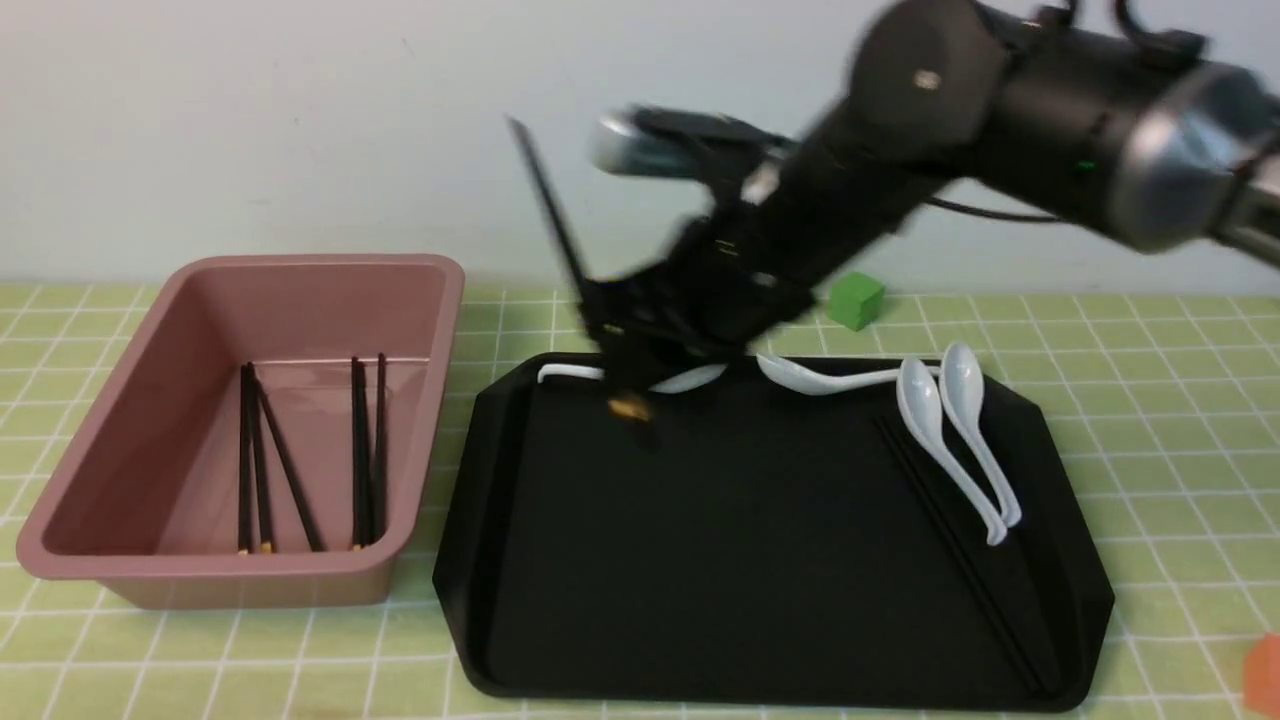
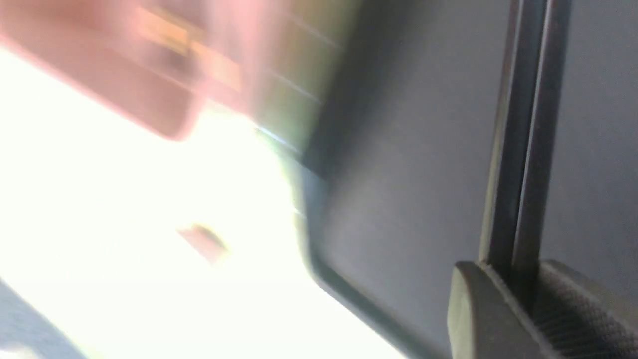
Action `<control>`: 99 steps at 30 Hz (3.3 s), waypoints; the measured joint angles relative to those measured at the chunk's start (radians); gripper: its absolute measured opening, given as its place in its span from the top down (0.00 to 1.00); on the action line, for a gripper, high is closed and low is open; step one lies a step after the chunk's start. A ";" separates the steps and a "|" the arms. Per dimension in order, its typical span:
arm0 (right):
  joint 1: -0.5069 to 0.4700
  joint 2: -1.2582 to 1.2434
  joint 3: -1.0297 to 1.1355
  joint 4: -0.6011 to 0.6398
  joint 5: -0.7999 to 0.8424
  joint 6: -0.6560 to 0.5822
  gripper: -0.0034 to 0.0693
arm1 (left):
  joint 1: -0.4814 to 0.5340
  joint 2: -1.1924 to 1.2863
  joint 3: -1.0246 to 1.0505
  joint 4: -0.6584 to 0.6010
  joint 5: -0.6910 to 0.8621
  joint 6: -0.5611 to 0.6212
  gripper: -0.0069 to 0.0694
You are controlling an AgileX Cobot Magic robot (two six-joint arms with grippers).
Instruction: On green tablecloth take chopsticks from black tray and put them in box.
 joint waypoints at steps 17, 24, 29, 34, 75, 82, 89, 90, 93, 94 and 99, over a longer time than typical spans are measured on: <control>0.209 0.434 -0.330 0.148 -0.354 -0.203 0.75 | 0.000 0.000 0.000 0.000 0.000 0.000 0.65; 0.208 0.417 -0.334 0.024 -0.279 -0.204 0.66 | 0.000 0.000 0.000 0.000 0.000 0.000 0.63; 0.207 0.362 -0.335 -0.012 -0.247 -0.204 0.62 | 0.000 0.000 0.000 0.000 0.000 0.000 0.63; 0.205 0.265 -0.335 -0.091 -0.173 -0.204 0.65 | 0.000 0.000 0.000 0.000 0.000 0.000 0.62; 0.131 -1.360 0.787 -0.826 0.062 0.272 0.95 | 0.000 0.000 0.000 0.000 0.000 0.000 0.60; 0.131 -1.466 1.000 -0.826 -0.149 0.366 0.95 | 0.000 0.000 0.000 0.000 0.000 0.000 0.60; 0.131 -1.474 1.076 -0.826 -0.158 0.370 0.95 | 0.000 0.000 0.000 0.000 0.000 0.000 0.60; 0.131 -1.474 1.087 -0.826 -0.159 0.370 0.94 | 0.000 0.000 0.000 0.000 0.000 0.000 0.60; 0.131 -1.474 1.100 -0.826 -0.158 0.370 0.94 | 0.000 0.000 0.000 0.000 0.000 0.000 0.60; 0.131 -1.474 1.102 -0.826 -0.156 0.370 0.94 | 0.000 0.000 0.000 0.000 0.000 0.000 0.60; 0.131 -1.474 1.103 -0.826 -0.149 0.370 0.93 | 0.000 0.000 0.000 0.000 0.000 0.000 0.60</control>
